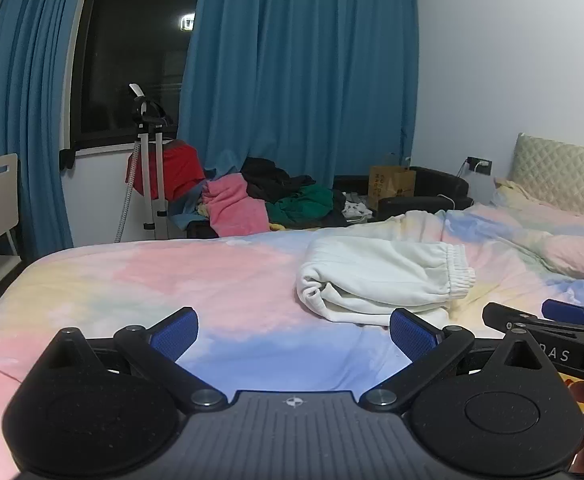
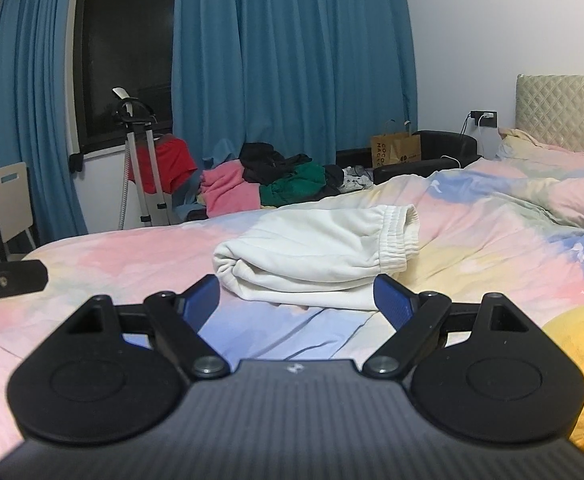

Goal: Fold clothes

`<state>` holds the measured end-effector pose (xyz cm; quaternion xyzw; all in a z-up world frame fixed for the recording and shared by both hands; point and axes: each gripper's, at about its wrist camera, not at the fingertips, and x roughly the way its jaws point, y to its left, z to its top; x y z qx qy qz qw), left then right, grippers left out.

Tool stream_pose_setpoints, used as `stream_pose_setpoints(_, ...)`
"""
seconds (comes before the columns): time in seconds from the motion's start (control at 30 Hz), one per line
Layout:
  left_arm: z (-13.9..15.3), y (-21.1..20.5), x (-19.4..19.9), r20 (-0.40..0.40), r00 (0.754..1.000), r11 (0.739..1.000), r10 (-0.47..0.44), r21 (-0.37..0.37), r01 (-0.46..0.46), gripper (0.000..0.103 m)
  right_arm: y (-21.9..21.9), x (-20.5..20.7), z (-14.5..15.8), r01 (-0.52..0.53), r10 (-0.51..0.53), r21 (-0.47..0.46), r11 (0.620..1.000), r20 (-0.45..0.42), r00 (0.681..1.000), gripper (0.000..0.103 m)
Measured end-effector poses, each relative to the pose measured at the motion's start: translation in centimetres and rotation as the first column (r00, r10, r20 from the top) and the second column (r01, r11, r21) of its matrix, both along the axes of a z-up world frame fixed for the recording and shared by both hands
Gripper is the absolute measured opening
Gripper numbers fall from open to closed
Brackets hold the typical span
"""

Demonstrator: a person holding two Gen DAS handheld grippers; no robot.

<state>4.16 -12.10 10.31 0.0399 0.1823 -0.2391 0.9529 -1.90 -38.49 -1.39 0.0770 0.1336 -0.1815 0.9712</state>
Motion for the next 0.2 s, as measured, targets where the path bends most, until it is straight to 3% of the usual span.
stream_pose_setpoints(0.2,0.19,0.15,-0.21,0.000,1.000,1.000,-0.009,-0.007,0.009,0.103,0.41,-0.05,0.04,-0.004,0.004,-0.011,1.000,-0.001,1.000,0.085)
